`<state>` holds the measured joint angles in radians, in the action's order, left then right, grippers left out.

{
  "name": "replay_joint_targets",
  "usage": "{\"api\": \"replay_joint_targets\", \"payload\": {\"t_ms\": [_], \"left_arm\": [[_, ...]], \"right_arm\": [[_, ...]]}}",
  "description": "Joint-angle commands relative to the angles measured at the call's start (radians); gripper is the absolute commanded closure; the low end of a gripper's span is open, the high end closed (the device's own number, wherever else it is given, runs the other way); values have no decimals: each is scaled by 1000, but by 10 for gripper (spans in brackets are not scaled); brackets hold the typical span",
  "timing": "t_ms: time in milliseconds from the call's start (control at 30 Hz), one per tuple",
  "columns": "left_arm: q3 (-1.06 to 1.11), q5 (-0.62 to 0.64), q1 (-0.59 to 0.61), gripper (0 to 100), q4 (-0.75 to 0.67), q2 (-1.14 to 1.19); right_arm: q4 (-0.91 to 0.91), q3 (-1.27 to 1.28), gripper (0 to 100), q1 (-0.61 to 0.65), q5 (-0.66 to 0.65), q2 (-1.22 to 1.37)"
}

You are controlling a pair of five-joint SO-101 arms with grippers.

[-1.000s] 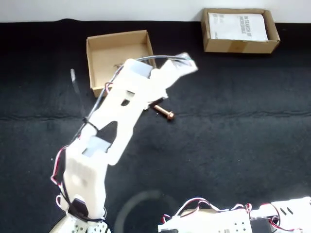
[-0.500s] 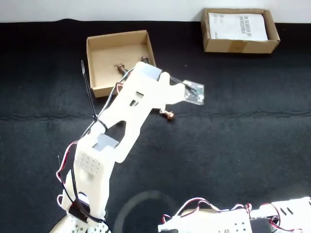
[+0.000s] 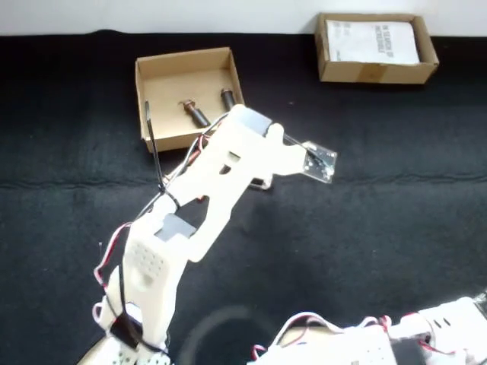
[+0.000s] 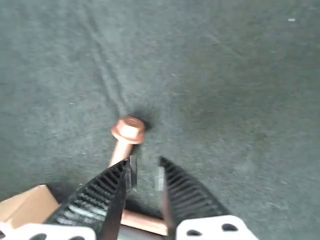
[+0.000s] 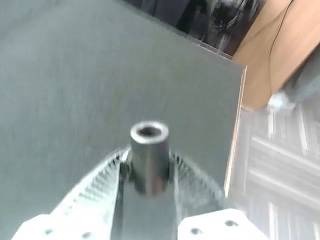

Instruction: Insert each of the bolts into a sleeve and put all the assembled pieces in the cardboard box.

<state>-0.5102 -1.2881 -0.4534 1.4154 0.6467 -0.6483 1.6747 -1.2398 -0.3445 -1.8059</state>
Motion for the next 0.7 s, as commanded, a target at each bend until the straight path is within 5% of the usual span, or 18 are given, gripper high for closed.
{"api": "replay_joint_targets", "payload": {"t_ms": [0,433,667], "left_arm": [[-36,-68,-4,877,-29,15],[-335,-83,45,878,-21,292],[-570,-91,58,878,161,309]], "right_arm": [[2,137,991,18,-15,-18],[-28,137,991,19,-17,-18],[-38,137,991,19,-17,-18]]}}
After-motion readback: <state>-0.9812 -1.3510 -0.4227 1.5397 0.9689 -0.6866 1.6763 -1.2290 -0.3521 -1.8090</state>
